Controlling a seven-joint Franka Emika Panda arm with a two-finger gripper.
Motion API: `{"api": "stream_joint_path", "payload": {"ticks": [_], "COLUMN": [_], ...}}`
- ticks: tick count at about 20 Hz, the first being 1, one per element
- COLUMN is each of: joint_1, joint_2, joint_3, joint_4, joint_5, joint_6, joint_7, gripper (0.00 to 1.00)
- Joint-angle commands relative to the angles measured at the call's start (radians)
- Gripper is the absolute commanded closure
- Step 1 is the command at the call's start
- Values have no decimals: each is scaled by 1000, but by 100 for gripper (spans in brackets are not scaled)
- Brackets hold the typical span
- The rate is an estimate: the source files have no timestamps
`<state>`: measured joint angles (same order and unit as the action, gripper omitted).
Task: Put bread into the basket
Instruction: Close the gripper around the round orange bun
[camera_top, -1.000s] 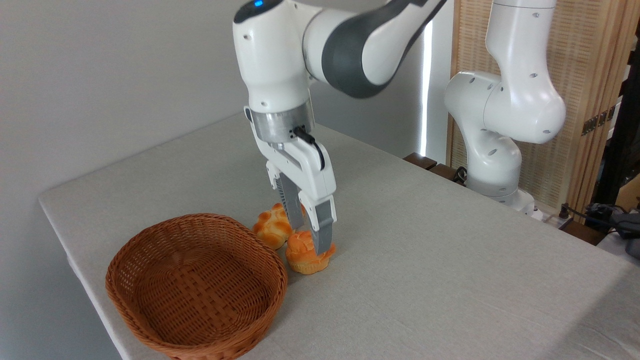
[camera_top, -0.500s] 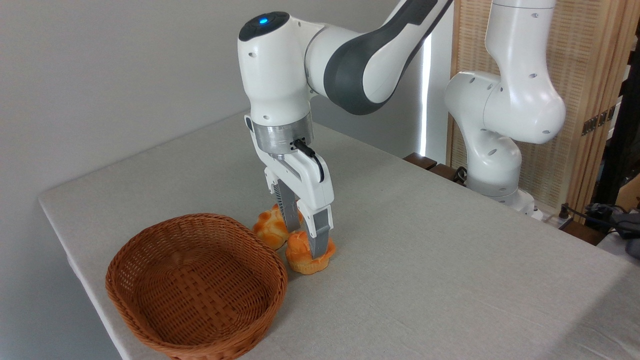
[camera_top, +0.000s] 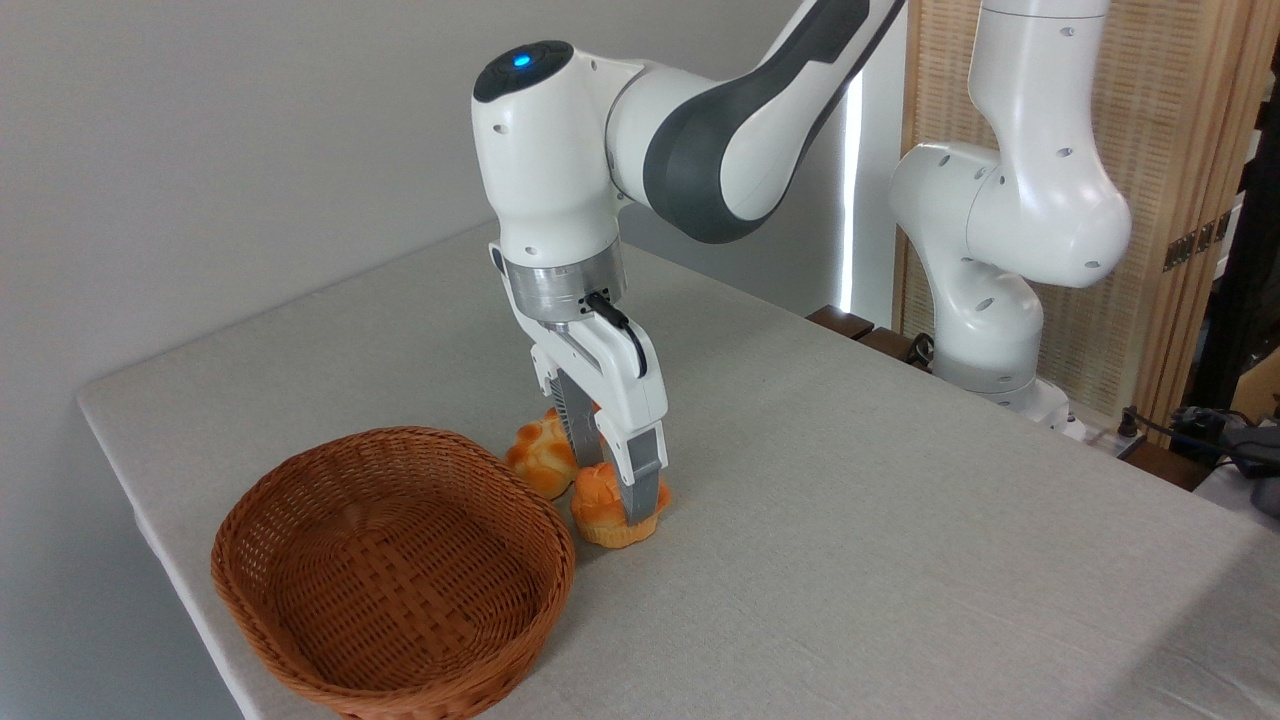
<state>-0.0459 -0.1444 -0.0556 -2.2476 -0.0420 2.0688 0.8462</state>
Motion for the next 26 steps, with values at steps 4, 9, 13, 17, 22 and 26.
{"api": "stream_joint_path", "payload": {"ticks": [4,9,13,17,22,26], "joint_1": [-3,-3,-3,1,1,1], "joint_2": [9,11,11,3,-27,-53], "joint_3": [5,5,5,8,10,10], "joint_4": [-13,-15,-15,-14,-3,16], "joint_5": [-7,-7,-7,-7,-9,-15], "joint_6": [42,42,42,34,-21,-56], "joint_7": [22,24,24,22,21,22], "gripper": [25,57,57,57,55,55]}}
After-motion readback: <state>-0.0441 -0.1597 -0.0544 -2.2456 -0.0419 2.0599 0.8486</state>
